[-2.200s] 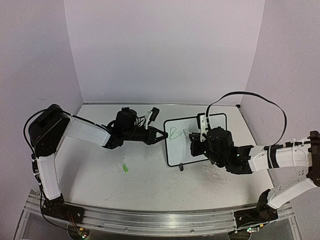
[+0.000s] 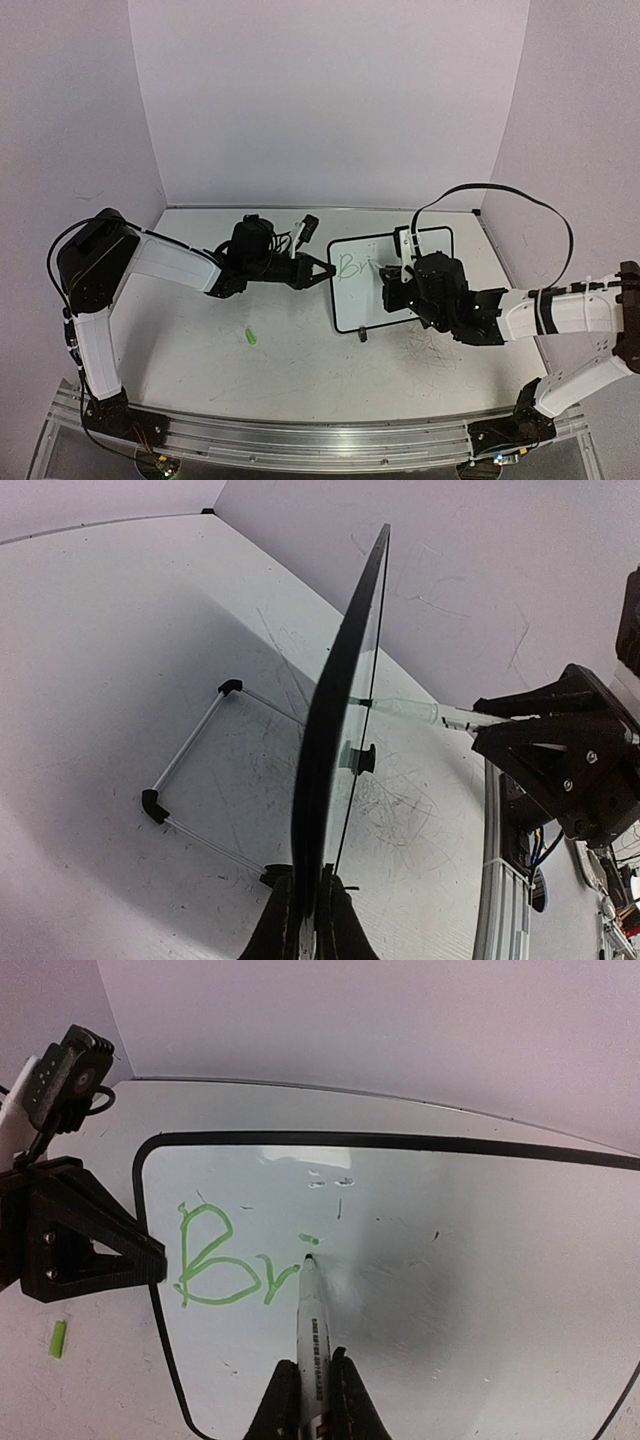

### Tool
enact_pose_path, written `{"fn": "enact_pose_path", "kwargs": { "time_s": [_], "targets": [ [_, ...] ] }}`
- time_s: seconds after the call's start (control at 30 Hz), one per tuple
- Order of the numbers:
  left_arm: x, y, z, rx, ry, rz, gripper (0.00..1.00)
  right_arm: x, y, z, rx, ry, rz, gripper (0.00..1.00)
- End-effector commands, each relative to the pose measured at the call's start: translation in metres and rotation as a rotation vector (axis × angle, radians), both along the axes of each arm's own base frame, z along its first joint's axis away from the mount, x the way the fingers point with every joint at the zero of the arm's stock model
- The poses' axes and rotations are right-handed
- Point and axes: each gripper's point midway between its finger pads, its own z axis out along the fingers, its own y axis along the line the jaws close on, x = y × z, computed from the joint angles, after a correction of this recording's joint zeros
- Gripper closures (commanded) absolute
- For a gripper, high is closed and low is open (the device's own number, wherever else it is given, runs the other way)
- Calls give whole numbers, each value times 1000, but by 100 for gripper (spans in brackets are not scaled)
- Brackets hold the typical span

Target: Write a sentence on the whiteboard

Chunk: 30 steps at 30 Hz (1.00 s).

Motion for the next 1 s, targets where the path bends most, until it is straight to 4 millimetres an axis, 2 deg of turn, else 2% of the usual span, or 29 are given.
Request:
{"fn": "enact_pose_path", "kwargs": {
  "time_s": [0.0,0.73,0.87,0.97],
  "targets": [
    [2,3,16,-5,-34,11,100,6,-2,4,12,-2,-40,100],
    [3,3,17,-6,-34,14,100,-12,-8,-34,-15,102,-10,100],
    [2,4,16,-5,-33,15,100,-14,-6,-36,-14,108,-6,100],
    [2,4,15,-3,-31,15,100,-11,-4,-28,-1,92,-8,100]
  ]
}}
